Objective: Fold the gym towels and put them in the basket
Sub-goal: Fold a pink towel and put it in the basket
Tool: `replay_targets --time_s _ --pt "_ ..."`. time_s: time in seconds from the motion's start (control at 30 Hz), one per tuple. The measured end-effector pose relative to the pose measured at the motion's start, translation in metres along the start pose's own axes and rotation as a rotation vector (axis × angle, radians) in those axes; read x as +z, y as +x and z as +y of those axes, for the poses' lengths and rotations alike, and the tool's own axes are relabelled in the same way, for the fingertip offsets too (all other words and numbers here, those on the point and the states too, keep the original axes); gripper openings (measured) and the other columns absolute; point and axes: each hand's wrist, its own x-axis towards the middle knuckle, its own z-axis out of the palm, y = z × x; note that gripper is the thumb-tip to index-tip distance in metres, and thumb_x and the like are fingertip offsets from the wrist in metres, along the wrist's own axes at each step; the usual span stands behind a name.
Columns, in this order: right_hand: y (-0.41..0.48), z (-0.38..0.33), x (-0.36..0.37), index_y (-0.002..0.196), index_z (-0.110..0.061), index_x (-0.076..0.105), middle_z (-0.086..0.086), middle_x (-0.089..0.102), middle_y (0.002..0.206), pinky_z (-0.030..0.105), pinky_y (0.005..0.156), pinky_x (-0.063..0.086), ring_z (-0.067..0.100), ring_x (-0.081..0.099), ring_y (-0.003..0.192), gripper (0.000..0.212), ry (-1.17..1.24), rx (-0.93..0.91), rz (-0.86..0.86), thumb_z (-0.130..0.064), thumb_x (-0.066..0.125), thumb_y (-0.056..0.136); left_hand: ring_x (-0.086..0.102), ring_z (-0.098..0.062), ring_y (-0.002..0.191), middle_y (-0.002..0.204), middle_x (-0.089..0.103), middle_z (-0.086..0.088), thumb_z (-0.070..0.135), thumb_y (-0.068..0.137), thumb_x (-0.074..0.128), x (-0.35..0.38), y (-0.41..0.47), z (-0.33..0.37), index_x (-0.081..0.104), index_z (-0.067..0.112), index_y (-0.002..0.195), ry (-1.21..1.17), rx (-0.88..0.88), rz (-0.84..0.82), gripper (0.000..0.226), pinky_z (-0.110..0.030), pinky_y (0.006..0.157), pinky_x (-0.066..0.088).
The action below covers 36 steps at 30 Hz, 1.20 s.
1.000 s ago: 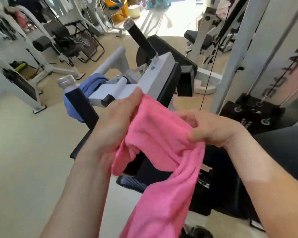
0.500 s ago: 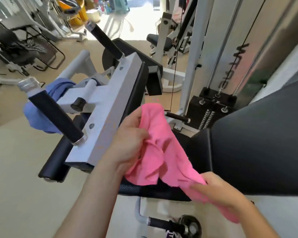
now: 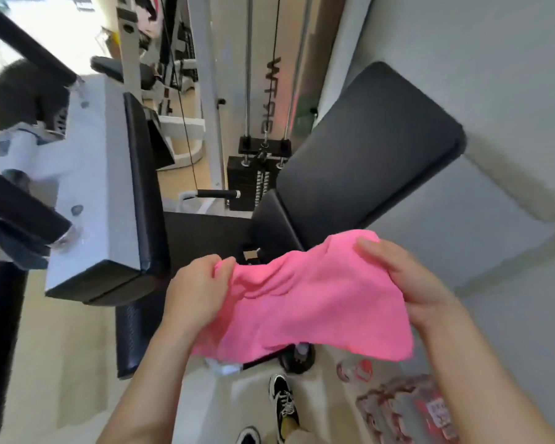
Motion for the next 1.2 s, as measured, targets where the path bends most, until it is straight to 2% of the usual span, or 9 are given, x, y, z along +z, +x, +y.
replay_targets --time_s 0.1,0.23,0.4,0.5,0.6,0.73,0.87,1.03,1.2 --pt "-0.048 -0.010 -0.018 0.097 -0.008 0.070 0.012 0.073 0.091 0.027 0.065 0.055 0.019 0.067 0.079 0.025 -0.280 0.009 0.097 -0.009 0.070 0.072 0.061 -0.031 0.088 0.088 0.067 0.002 0.020 0.079 0.043 0.016 -0.015 0.001 0.059 0.026 0.093 0.253 0.133 -0.312 0.022 -0.035 0.065 0.043" --pt "-0.121 -0.015 -0.053 0.087 -0.015 0.071 0.004 0.069 0.076 0.025 0.058 0.047 0.011 0.060 0.067 0.019 -0.531 -0.053 0.257 -0.008 0.062 0.072 0.058 -0.029 0.070 0.065 0.062 -0.001 0.017 0.061 0.038 0.041 -0.036 0.022 0.059 0.018 0.068 0.051 0.090 -0.338 0.021 -0.033 0.059 0.045" --pt "-0.213 0.017 -0.122 0.070 -0.018 0.066 -0.007 0.060 0.056 0.025 0.052 0.039 0.010 0.051 0.056 0.010 -0.853 -0.134 0.897 -0.015 0.062 0.061 0.040 -0.020 0.047 0.053 0.040 -0.011 -0.008 0.073 0.038 0.062 -0.074 0.106 0.051 0.004 0.060 -0.541 -0.003 -0.430 0.022 -0.015 0.040 0.032" --pt "-0.281 0.053 -0.156 0.081 -0.021 0.068 -0.002 0.061 0.064 0.028 0.057 0.042 0.023 0.057 0.065 0.021 -1.077 -0.014 1.276 -0.005 0.058 0.072 0.040 -0.009 0.053 0.054 0.044 0.002 -0.006 0.083 0.044 0.075 -0.111 0.166 0.056 0.013 0.054 -0.595 0.242 -0.667 0.037 -0.024 0.051 0.032" --pt "-0.362 0.093 -0.183 0.100 -0.020 0.069 0.009 0.071 0.088 0.032 0.066 0.044 0.032 0.063 0.083 0.024 -1.121 0.039 1.606 -0.013 0.055 0.082 0.054 -0.014 0.062 0.065 0.062 0.001 0.015 0.094 0.053 0.103 -0.162 0.211 0.070 0.005 0.075 -0.667 0.355 -0.848 0.028 -0.028 0.061 0.040" --pt "-0.487 0.143 -0.212 0.101 -0.013 0.070 0.018 0.070 0.095 0.033 0.064 0.036 0.039 0.063 0.088 0.026 -1.015 0.162 1.869 -0.009 0.052 0.083 0.039 -0.008 0.049 0.049 0.043 0.013 0.032 0.091 0.059 0.147 -0.241 0.262 0.060 0.007 0.069 -0.553 0.659 -0.682 0.033 -0.025 0.048 0.032" --pt "-0.608 0.174 -0.235 0.100 -0.011 0.072 0.019 0.071 0.097 0.039 0.071 0.047 0.041 0.063 0.091 0.030 -0.821 0.156 2.044 -0.005 0.052 0.078 0.053 0.013 0.066 0.067 0.062 0.018 0.013 0.090 0.054 0.179 -0.336 0.310 0.063 0.023 0.086 -0.495 0.945 -0.584 0.014 -0.002 0.063 0.036" --pt "-0.725 0.201 -0.261 0.091 -0.008 0.069 0.010 0.064 0.080 0.033 0.064 0.043 0.033 0.060 0.081 0.030 -0.486 0.038 2.146 -0.008 0.042 0.077 0.060 -0.016 0.086 0.081 0.065 0.013 0.009 0.090 0.058 0.217 -0.437 0.365 0.064 0.029 0.093 -0.434 1.021 -0.553 0.021 -0.026 0.075 0.039" --pt "-0.798 0.230 -0.302 0.097 -0.011 0.065 0.018 0.067 0.087 0.039 0.055 0.060 0.028 0.066 0.067 0.028 0.531 -0.360 1.924 -0.003 0.039 0.090 0.062 -0.026 0.084 0.084 0.070 -0.003 0.025 0.091 0.059 0.263 -0.498 0.423 0.071 0.021 0.091 -0.288 1.084 -0.515 0.012 -0.032 0.071 0.042"
